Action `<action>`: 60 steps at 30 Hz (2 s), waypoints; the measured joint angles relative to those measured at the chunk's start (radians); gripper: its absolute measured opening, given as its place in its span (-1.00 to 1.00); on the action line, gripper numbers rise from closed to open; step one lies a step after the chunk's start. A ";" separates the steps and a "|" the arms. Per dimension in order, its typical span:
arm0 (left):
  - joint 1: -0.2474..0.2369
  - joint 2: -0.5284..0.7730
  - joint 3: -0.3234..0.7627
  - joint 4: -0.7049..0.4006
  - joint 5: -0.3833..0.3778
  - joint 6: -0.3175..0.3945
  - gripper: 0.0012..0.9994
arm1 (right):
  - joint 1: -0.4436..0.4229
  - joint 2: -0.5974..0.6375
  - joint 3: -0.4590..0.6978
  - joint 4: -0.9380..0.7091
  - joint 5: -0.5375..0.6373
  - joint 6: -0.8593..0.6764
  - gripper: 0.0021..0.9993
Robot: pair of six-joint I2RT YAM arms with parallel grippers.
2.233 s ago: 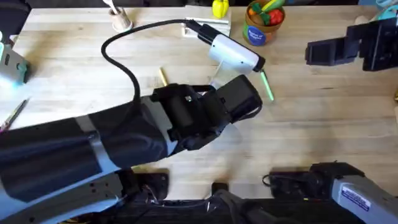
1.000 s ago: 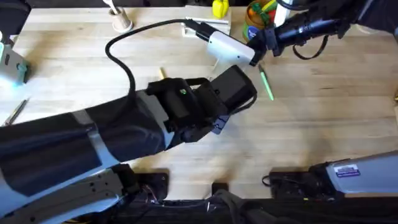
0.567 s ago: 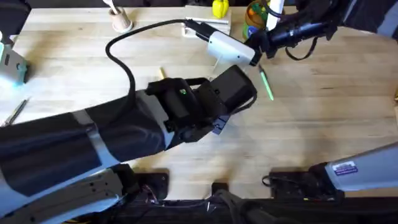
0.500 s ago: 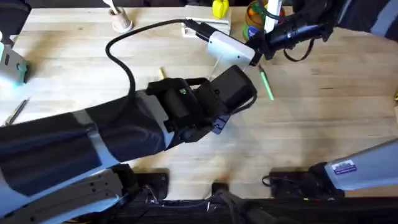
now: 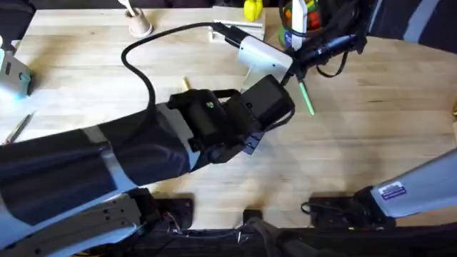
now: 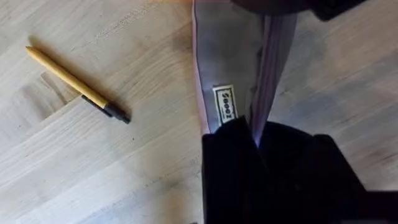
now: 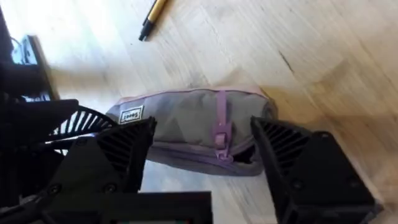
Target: Unzip the bag, pick up the pens from the table one at a time and place them inside, then zip the bag closed.
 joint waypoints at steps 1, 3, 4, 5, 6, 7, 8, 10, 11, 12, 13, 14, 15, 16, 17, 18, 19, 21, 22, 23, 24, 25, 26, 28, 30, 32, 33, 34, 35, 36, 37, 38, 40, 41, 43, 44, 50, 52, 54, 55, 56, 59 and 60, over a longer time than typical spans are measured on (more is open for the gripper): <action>0.000 0.000 0.000 0.000 0.000 0.000 -0.92 | 0.000 0.006 0.000 -0.008 0.006 -0.006 0.85; 0.000 0.000 0.000 0.000 0.000 0.000 -0.92 | 0.000 0.012 0.000 -0.018 0.012 -0.013 0.80; 0.000 0.000 0.000 0.000 0.001 0.000 -0.92 | 0.000 0.014 0.001 -0.017 0.027 -0.025 0.48; 0.000 0.000 0.000 0.000 0.001 0.000 -0.92 | 0.000 0.014 0.001 -0.017 0.031 -0.027 0.36; 0.000 0.000 0.000 -0.001 0.001 0.000 -0.92 | 0.000 0.014 0.001 -0.017 0.034 -0.028 0.25; 0.000 0.000 0.000 -0.001 0.001 0.000 -0.92 | 0.000 0.014 0.001 -0.017 0.036 -0.030 0.13; 0.000 0.000 0.000 -0.001 0.001 0.000 -0.92 | 0.000 0.014 0.001 -0.017 0.037 -0.031 0.02; 0.000 0.000 0.000 -0.001 0.001 0.000 -0.92 | 0.000 0.014 0.001 -0.018 0.037 -0.031 -0.16; 0.000 0.000 0.000 -0.001 0.001 0.000 -0.92 | 0.000 0.014 0.001 -0.020 0.037 -0.031 -0.23; 0.000 0.000 0.000 -0.001 0.001 0.000 -0.92 | 0.000 0.014 0.001 -0.023 0.037 -0.031 -0.28; 0.000 0.000 0.000 -0.001 0.001 0.000 -0.92 | 0.000 0.014 0.001 -0.026 0.037 -0.031 -0.32; 0.000 0.000 0.000 -0.001 0.001 0.000 -0.92 | 0.000 0.014 0.001 -0.029 0.037 -0.031 -0.36; 0.000 0.000 0.000 -0.001 0.001 0.000 -0.92 | 0.000 0.014 0.001 -0.032 0.036 -0.031 -0.40; 0.000 0.000 0.000 -0.001 0.001 0.000 -0.92 | 0.000 0.014 0.001 -0.033 0.036 -0.031 -0.45; 0.000 0.000 0.000 -0.001 0.001 0.000 -0.92 | 0.000 0.014 0.001 -0.034 0.036 -0.031 -0.49; 0.000 0.000 0.000 -0.001 0.002 0.000 -0.92 | 0.000 0.014 0.001 -0.034 0.036 -0.031 -0.52; 0.000 0.000 0.000 -0.001 0.002 0.000 -0.92 | 0.000 0.014 0.001 -0.034 0.037 -0.031 -0.53; 0.000 0.000 0.000 -0.001 0.002 0.000 -0.92 | 0.000 0.014 0.001 -0.035 0.044 -0.031 -0.62; 0.000 0.000 0.000 -0.001 0.003 0.000 -0.92 | 0.000 0.014 0.001 -0.035 0.054 -0.031 -0.67; 0.000 0.000 0.000 -0.001 0.004 0.000 -0.92 | 0.001 0.014 0.001 -0.039 0.064 -0.031 -0.69; 0.000 0.000 0.000 0.000 0.005 0.000 -0.92 | 0.002 0.014 0.001 -0.043 0.074 -0.031 -0.72; 0.000 0.000 0.000 0.000 0.005 0.000 -0.92 | 0.003 0.014 0.001 -0.047 0.082 -0.031 -0.73; 0.000 0.000 0.000 0.001 0.007 0.000 -0.92 | 0.004 0.014 0.001 -0.048 0.087 -0.031 -0.75; 0.000 0.000 0.000 0.001 0.008 0.000 -0.92 | 0.005 0.014 0.001 -0.049 0.098 -0.031 -0.88; 0.000 0.000 0.000 0.002 0.009 0.000 -0.92 | 0.005 0.014 0.001 -0.049 0.104 -0.031 -0.92; 0.000 0.000 0.000 0.002 0.009 0.000 -0.92 | 0.005 0.014 0.001 -0.049 0.106 -0.031 -0.92; 0.000 0.000 0.000 0.002 0.009 0.000 -0.92 | 0.006 0.014 0.001 -0.049 0.108 -0.031 -0.92; 0.000 0.000 0.000 0.002 0.009 0.000 -0.92 | 0.006 0.014 0.001 -0.049 0.108 -0.031 -0.93; 0.000 0.000 0.000 0.002 0.009 0.000 -0.92 | 0.006 0.014 0.001 -0.049 0.109 -0.031 -0.93; 0.000 0.000 0.000 0.002 0.009 0.000 -0.92 | 0.006 0.014 0.001 -0.049 0.109 -0.031 -0.94; 0.000 0.000 0.000 0.002 0.009 0.000 -0.92 | 0.006 0.014 0.001 -0.049 0.109 -0.031 -0.94; 0.000 0.000 0.000 0.002 0.009 0.000 -0.92 | 0.006 0.014 0.001 -0.049 0.109 -0.031 -0.94; 0.000 0.000 0.000 0.002 0.009 0.000 -0.92 | 0.006 0.014 0.001 -0.049 0.107 -0.031 -0.95; 0.000 0.000 0.000 0.002 0.009 0.000 -0.92 | 0.006 0.014 0.001 -0.049 0.104 -0.031 -0.95; 0.000 0.000 0.000 0.002 0.009 0.000 -0.92 | 0.006 0.014 0.001 -0.049 0.097 -0.031 -0.95; 0.000 0.000 0.000 0.002 0.009 0.000 -0.92 | 0.006 0.014 0.001 -0.049 0.092 -0.031 -0.95; 0.000 0.000 0.000 0.002 0.009 0.000 -0.92 | 0.006 0.001 0.005 -0.064 0.073 -0.031 -0.95; 0.000 0.000 0.000 0.001 0.009 0.000 -0.92 | 0.006 -0.015 0.005 -0.068 0.056 -0.031 -0.95; 0.000 0.000 0.000 0.000 0.008 0.000 -0.92 | 0.006 -0.034 0.006 -0.072 0.036 -0.030 -0.95; 0.000 0.000 0.000 -0.002 0.008 0.000 -0.92 | 0.006 -0.042 0.007 -0.075 0.026 -0.030 -0.95; 0.000 0.000 0.000 -0.002 0.007 0.000 -0.92 | 0.006 -0.046 0.009 -0.077 0.022 -0.030 -0.95; 0.000 0.000 0.000 -0.003 0.007 0.000 -0.92 | 0.006 -0.049 0.012 -0.088 0.008 0.002 -0.95; 0.000 0.000 0.000 -0.003 0.007 0.000 -0.92 | 0.005 -0.049 0.012 -0.088 0.005 0.010 -0.95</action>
